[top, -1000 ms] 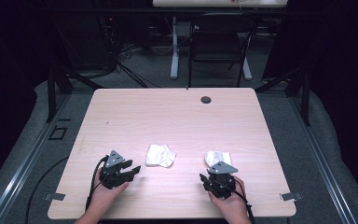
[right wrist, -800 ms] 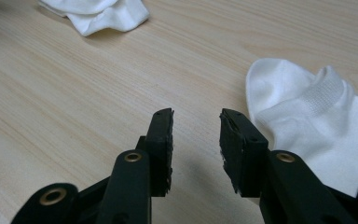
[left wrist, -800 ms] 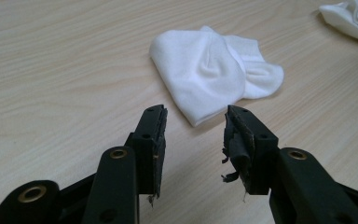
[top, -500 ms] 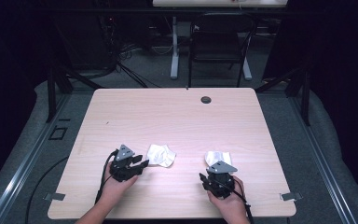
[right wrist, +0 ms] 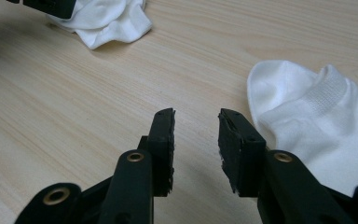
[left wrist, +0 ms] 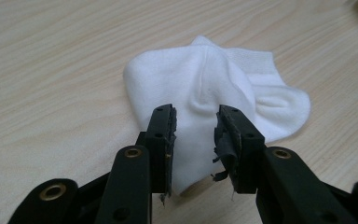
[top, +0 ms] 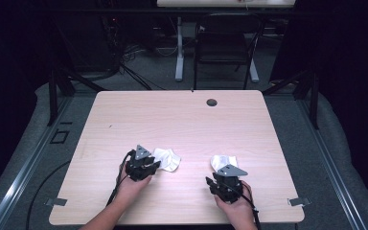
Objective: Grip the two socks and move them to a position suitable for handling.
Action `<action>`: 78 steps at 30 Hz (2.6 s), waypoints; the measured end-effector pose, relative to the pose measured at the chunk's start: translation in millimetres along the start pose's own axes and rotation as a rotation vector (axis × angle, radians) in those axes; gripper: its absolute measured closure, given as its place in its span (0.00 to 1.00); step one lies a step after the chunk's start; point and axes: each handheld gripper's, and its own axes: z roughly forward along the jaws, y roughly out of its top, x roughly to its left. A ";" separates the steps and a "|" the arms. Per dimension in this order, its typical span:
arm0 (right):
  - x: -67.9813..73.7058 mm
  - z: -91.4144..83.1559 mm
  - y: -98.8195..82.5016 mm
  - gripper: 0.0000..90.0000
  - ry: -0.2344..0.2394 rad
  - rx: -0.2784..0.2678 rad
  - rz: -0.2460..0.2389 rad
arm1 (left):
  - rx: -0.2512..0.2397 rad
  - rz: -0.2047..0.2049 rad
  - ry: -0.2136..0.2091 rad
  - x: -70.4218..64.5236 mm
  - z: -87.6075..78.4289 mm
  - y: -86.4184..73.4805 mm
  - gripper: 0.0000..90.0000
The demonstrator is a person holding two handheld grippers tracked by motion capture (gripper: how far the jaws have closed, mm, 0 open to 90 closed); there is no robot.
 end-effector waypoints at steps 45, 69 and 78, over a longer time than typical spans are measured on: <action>-2.6 -0.1 -1.5 0.72 0.012 -0.011 0.031 | 0.058 0.076 -0.145 -38.9 -30.0 -30.0 0.82; -25.8 -15.8 3.2 0.77 -0.069 -0.076 0.060 | 0.027 0.057 -0.193 -48.0 -40.9 -32.1 0.75; -56.5 -5.1 2.1 0.85 -0.145 -0.024 0.151 | -0.021 0.047 -0.178 -37.9 -54.1 -26.7 0.73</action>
